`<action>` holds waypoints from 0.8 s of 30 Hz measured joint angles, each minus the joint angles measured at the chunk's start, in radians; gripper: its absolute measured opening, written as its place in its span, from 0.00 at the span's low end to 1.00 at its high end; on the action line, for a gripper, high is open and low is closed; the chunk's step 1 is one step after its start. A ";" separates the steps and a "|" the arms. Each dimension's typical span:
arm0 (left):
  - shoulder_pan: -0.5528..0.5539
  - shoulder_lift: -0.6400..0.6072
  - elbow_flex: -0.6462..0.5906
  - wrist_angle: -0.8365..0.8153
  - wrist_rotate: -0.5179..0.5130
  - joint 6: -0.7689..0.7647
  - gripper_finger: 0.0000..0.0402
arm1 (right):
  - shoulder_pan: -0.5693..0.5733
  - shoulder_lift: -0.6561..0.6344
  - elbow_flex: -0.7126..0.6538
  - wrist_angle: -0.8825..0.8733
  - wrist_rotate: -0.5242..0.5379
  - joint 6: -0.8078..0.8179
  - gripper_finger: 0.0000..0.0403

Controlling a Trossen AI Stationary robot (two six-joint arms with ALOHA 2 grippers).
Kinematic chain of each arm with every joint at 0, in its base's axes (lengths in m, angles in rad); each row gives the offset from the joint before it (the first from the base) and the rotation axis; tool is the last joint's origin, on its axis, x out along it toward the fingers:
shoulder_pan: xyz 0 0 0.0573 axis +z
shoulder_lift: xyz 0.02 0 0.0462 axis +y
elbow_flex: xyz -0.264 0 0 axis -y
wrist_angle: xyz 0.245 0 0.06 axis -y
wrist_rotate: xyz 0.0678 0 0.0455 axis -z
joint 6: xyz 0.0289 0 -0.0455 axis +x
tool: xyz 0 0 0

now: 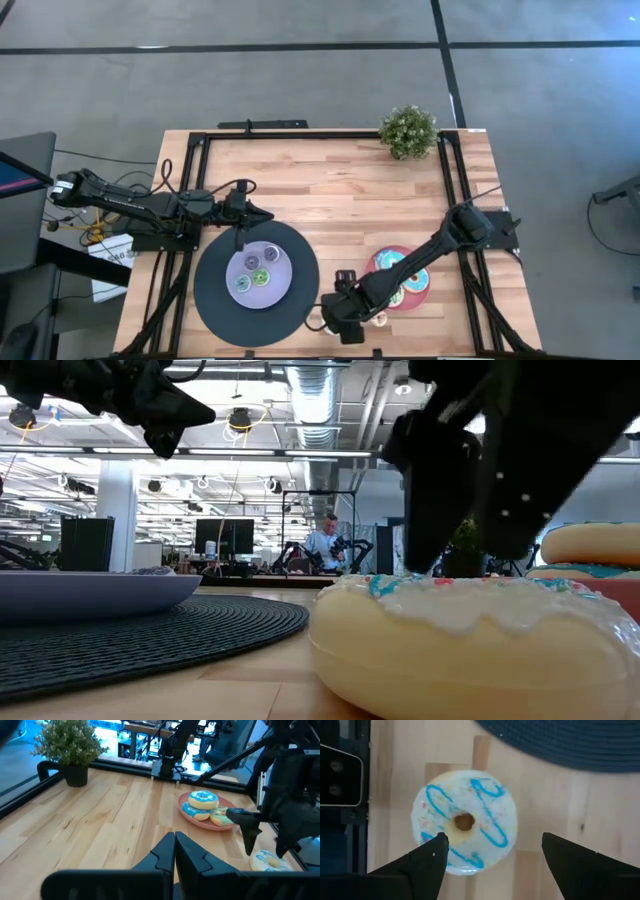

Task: Pick & Place donuts
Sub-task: Put the large white donut on the pink plate

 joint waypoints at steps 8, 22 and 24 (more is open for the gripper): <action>0.000 0.000 0.000 0.028 0.000 0.004 0.01 | -0.019 0.028 0.000 0.026 0.023 -0.035 0.77; 0.000 0.000 0.000 0.050 0.019 0.031 0.01 | -0.039 0.045 -0.081 0.193 -0.102 0.009 0.60; 0.000 0.000 0.000 0.053 0.019 0.031 0.01 | -0.038 0.045 -0.081 0.194 -0.104 0.010 0.54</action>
